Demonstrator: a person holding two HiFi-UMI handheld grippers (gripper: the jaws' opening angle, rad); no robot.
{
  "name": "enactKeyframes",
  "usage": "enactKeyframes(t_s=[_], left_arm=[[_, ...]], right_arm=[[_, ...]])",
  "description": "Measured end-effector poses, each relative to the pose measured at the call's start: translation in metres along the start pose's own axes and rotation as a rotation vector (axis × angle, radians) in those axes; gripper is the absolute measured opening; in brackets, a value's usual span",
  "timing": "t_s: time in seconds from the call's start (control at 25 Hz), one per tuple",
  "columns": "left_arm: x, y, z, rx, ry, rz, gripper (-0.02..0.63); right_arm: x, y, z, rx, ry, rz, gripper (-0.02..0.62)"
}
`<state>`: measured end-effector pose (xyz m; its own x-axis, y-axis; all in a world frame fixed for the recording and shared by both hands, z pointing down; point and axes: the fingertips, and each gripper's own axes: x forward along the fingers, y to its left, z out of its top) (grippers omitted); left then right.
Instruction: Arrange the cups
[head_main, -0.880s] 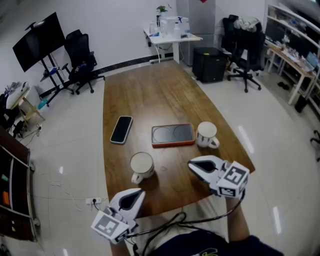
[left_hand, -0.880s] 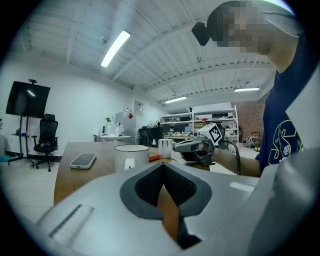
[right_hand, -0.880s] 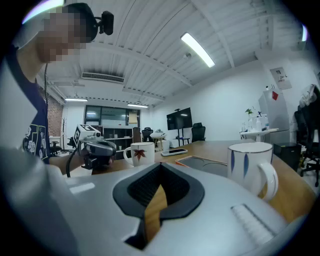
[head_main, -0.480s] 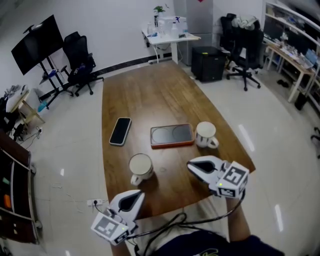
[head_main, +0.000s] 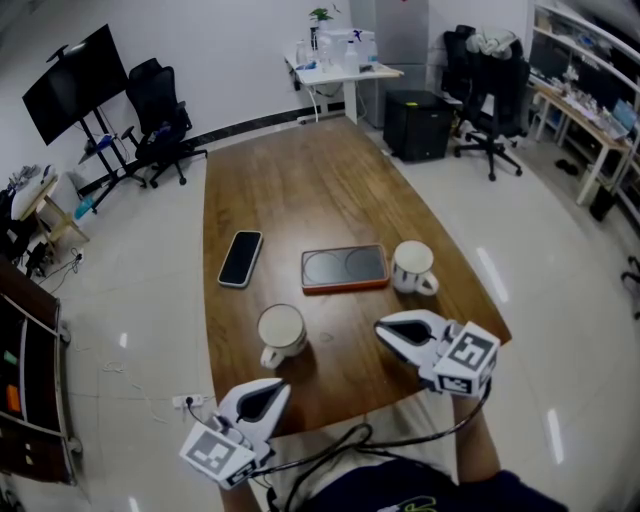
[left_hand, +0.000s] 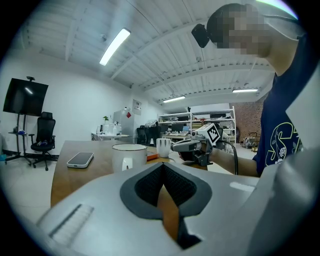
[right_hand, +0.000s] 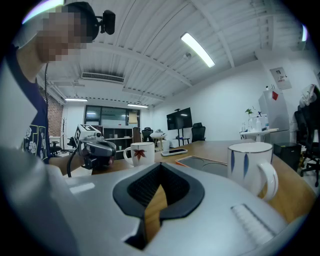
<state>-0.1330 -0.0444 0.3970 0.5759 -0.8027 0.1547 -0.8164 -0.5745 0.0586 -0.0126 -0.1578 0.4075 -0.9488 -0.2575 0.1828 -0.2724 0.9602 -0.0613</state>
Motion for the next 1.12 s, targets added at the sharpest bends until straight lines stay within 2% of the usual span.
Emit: enactKeyframes(t_s=[0.08,0.16,0.36,0.4,0.44,0.48,0.52,0.56,0.72,1.12], left_arm=[[-0.001,0.001,0.0,0.016,-0.006,0.011,0.003],[-0.004,0.003,0.003,0.034,-0.029,0.057,0.003],[-0.032,0.023,0.006,0.04,-0.092,0.32,0.003],[-0.034,0.026,0.004,0.039,-0.089,0.341,0.003],[-0.033,0.027,0.003,0.038,-0.079,0.331,0.047],[-0.029,0.029,0.003,0.036,-0.066,0.302,0.139],[-0.024,0.031,0.002,0.03,-0.051,0.272,0.261],[-0.02,0.035,0.001,0.014,-0.035,0.252,0.342],[-0.006,0.051,-0.004,-0.048,0.001,0.229,0.417],[0.037,0.063,0.001,-0.03,0.008,0.144,0.42]], right_arm=[[0.0,-0.001,-0.002,-0.001,0.004,0.0,0.0],[-0.001,0.0,-0.002,-0.004,0.004,0.005,0.0],[0.001,0.002,0.0,-0.007,0.001,0.007,0.0],[0.001,0.002,0.001,-0.009,-0.005,0.006,0.0],[0.001,0.002,0.002,-0.009,-0.01,0.004,0.0],[0.0,0.002,0.003,-0.009,-0.012,0.002,0.0],[0.0,0.002,0.003,-0.008,-0.01,0.002,0.0],[0.0,0.002,0.003,-0.007,-0.005,0.002,0.0],[0.001,0.003,0.003,-0.008,-0.007,0.007,0.0],[0.002,-0.001,0.001,-0.005,-0.012,-0.001,0.0]])
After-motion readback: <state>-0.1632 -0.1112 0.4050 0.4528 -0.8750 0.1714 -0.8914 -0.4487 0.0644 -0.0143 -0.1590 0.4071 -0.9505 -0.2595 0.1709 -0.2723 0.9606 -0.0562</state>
